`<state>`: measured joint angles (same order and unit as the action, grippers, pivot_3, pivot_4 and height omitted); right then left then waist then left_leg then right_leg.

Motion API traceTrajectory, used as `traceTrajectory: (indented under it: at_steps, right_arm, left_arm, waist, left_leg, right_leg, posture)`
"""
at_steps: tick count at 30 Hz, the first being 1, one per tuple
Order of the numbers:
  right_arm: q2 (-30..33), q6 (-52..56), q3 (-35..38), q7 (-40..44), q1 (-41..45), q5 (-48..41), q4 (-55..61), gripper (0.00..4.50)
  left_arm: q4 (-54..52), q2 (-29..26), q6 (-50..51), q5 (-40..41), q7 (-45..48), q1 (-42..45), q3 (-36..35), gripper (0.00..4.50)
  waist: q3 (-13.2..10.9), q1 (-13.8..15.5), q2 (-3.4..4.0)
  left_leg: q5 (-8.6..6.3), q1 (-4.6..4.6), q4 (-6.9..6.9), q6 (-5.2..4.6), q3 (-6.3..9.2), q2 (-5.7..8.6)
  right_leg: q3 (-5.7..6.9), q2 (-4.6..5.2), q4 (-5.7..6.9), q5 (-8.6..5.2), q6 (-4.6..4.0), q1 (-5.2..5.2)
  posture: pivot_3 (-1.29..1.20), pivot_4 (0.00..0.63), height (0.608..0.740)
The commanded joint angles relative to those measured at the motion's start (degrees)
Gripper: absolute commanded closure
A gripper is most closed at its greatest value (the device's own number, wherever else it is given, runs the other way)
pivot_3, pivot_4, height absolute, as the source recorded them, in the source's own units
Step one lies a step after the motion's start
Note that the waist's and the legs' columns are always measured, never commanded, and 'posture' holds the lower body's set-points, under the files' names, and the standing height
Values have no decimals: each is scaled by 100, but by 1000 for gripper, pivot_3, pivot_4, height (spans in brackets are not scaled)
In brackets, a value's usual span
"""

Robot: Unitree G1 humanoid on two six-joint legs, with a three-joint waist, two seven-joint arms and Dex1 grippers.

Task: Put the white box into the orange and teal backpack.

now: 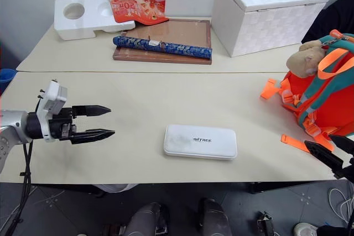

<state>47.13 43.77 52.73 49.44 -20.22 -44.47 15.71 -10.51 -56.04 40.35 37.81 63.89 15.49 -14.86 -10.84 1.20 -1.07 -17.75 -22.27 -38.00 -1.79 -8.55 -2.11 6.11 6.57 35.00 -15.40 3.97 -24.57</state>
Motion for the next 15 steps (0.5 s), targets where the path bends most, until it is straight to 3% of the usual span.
traceTrajectory:
  at_steps: [1, 15]
  right_arm:
    - [83, -124, 109, 14, 9, 38, 25, 11]
    - [440, -400, -224, 276, 211, 419, -166, 11]
  left_arm:
    - [-12, -18, 72, 45, -170, 119, -164, 0]
    - [-31, 16, -185, -140, -185, 89, 55, 0]
  waist:
    - [0, 2, 0]
    - [0, -9, 0]
  left_leg:
    - [0, 0, 0, 0, 0, 0]
    - [-1, 1, -2, 0, -3, 2]
  right_leg:
    - [0, 0, 0, 0, 0, 0]
    - [-4, 1, 1, 2, 3, 1]
  posture:
    - [0, 150, 740]
    - [0, 150, 740]
